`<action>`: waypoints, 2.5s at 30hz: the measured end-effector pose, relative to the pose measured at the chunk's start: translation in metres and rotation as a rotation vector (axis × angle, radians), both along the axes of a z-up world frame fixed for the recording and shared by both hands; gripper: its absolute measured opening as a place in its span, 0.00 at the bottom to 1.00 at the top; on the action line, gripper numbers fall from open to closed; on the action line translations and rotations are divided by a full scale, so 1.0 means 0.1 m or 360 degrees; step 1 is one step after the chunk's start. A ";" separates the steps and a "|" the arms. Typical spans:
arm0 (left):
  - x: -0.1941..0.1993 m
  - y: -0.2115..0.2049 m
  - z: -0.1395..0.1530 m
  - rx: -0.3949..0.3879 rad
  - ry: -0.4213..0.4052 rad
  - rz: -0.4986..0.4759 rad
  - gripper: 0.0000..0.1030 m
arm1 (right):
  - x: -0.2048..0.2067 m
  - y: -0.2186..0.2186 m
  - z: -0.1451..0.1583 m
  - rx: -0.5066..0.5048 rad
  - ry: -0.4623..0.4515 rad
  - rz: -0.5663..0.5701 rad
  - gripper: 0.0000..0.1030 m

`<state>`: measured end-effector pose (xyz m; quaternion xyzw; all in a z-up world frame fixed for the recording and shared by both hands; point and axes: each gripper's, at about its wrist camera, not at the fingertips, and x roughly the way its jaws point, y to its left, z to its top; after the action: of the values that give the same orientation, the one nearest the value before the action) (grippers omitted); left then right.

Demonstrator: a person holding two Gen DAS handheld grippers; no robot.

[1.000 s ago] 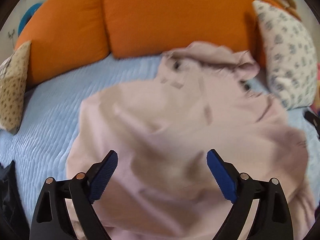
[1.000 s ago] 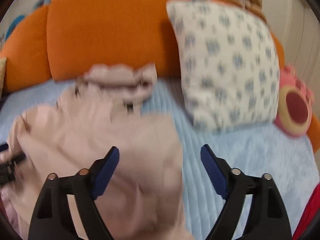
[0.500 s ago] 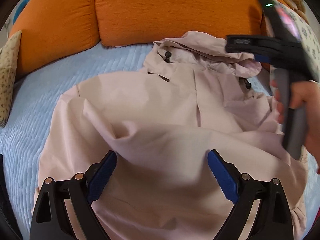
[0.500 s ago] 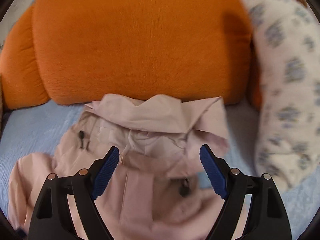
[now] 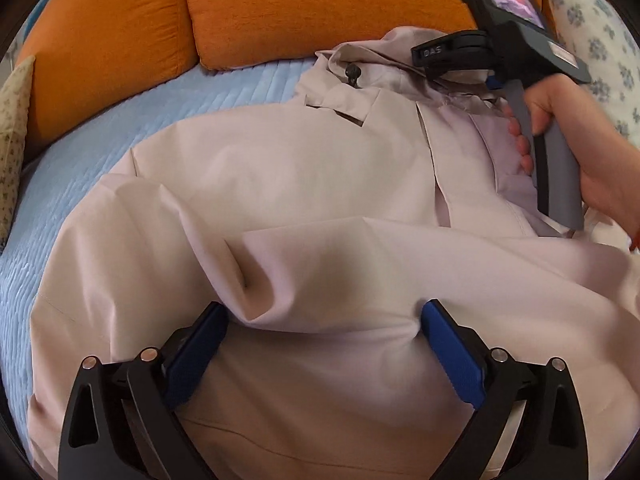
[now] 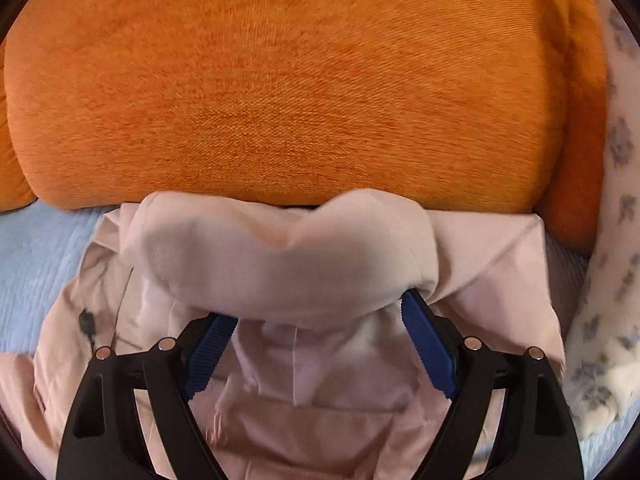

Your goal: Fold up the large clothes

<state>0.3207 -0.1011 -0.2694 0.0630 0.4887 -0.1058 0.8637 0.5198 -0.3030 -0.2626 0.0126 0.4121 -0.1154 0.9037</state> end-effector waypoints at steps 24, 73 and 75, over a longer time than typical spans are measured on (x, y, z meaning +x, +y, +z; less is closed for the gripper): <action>0.02 0.01 -0.08 -0.0059 -0.0034 0.0035 0.97 | -0.72 0.16 0.44 0.0119 -0.0162 0.0100 0.02; -0.57 -0.06 0.69 -0.0055 -0.0014 -0.0276 0.97 | -4.17 1.47 -0.34 0.0331 0.0188 0.0355 0.03; -0.56 -0.08 0.56 -0.0036 0.0024 -0.0289 0.97 | -4.17 1.48 -0.33 0.0316 0.0193 0.0364 0.03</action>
<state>0.2650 -0.1092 -0.2135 0.0964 0.4862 -0.1897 0.8475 0.1024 -0.1552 -0.2958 0.0477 0.4740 0.0290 0.8788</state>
